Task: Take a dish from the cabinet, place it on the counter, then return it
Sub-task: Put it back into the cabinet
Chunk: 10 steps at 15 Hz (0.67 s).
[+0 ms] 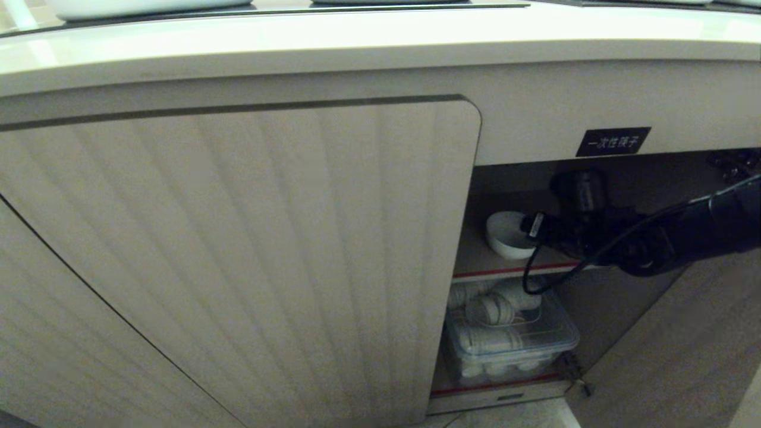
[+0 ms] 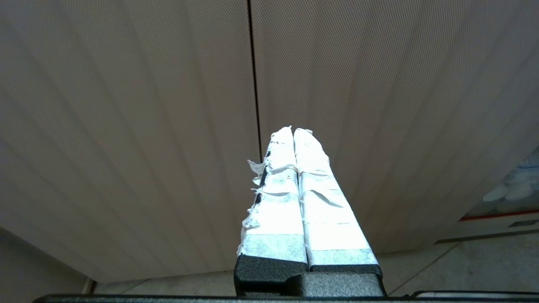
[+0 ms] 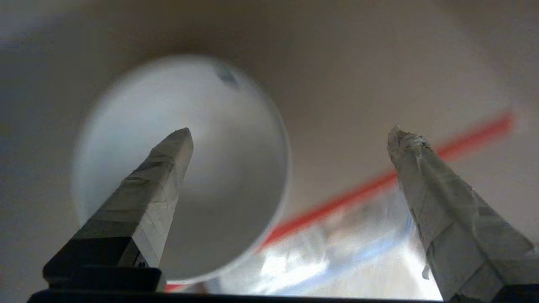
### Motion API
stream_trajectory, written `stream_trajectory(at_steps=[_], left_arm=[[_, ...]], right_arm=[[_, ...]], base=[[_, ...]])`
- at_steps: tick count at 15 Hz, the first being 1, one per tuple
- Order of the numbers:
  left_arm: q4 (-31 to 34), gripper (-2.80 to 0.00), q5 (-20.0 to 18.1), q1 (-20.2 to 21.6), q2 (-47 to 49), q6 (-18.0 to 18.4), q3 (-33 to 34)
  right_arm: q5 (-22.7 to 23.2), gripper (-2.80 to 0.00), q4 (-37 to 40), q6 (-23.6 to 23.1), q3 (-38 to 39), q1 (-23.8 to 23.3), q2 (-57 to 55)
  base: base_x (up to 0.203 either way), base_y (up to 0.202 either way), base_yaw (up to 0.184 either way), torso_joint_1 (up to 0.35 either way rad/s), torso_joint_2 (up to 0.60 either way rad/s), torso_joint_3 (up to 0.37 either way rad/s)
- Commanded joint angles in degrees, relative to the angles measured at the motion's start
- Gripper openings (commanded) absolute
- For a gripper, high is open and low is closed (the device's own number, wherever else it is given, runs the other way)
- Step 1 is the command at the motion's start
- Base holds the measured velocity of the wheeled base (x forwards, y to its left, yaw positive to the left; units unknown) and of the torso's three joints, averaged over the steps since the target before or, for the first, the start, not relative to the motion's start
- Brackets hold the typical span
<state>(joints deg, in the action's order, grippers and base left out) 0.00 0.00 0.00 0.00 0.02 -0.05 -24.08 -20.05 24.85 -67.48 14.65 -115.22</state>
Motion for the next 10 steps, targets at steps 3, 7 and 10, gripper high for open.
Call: stream_trajectory(at_steps=[3,7,10], left_arm=[[0.0,-2.80,0.0,0.0,0.0,0.0,0.0],[0.0,-2.80,0.0,0.0,0.0,0.0,0.0],[0.0,-2.80,0.0,0.0,0.0,0.0,0.0]], right_arm=[[0.0,0.00,-5.3,-4.9,2.4,0.0,2.5],[0.0,0.00,-12.4,-9.9,5.7,0.0,3.6],[0.5,0.00,-19.6,-15.8,12.1,0.3,5.5]], base=[[0.000,0.000,0.000,0.000,0.00,0.000],[0.000,0.000,0.000,0.000,0.00,0.000],[0.000,0.000,0.000,0.000,0.00,0.000]])
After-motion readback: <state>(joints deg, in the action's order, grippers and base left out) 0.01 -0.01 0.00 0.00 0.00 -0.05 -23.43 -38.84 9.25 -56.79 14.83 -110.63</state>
